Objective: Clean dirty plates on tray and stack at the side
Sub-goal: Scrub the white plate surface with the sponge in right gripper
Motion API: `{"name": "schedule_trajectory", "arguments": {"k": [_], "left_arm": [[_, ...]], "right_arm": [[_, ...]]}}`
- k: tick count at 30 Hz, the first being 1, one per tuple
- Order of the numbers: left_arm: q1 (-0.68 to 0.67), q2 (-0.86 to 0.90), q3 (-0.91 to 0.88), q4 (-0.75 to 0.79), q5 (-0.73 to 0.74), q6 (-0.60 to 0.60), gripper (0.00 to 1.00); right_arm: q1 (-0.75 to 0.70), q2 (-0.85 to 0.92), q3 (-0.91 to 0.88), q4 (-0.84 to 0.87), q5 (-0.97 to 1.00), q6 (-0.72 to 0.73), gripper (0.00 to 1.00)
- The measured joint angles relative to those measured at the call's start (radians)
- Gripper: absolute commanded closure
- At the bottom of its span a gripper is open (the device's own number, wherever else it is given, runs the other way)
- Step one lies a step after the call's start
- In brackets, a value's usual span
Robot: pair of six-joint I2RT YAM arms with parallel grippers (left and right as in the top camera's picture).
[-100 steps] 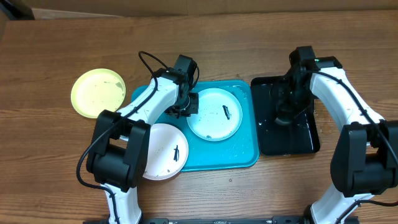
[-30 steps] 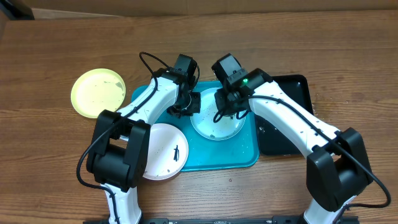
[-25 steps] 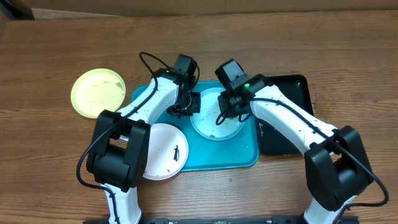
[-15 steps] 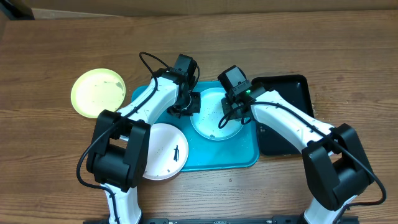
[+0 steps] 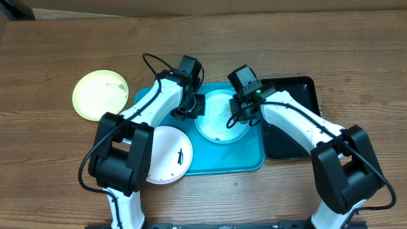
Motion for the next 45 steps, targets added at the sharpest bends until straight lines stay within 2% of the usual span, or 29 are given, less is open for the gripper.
{"name": "schedule_trajectory", "arguments": {"k": [26, 45], "left_arm": [[0.0, 0.0, 0.0, -0.026, 0.003, 0.032, 0.96], [0.002, 0.0, 0.0, -0.03, -0.008, 0.042, 0.96]], "right_arm": [[-0.046, 0.071, 0.0, 0.006, -0.195, -0.042, 0.96], [-0.061, 0.107, 0.001, 0.016, -0.464, -0.042, 0.96]]}}
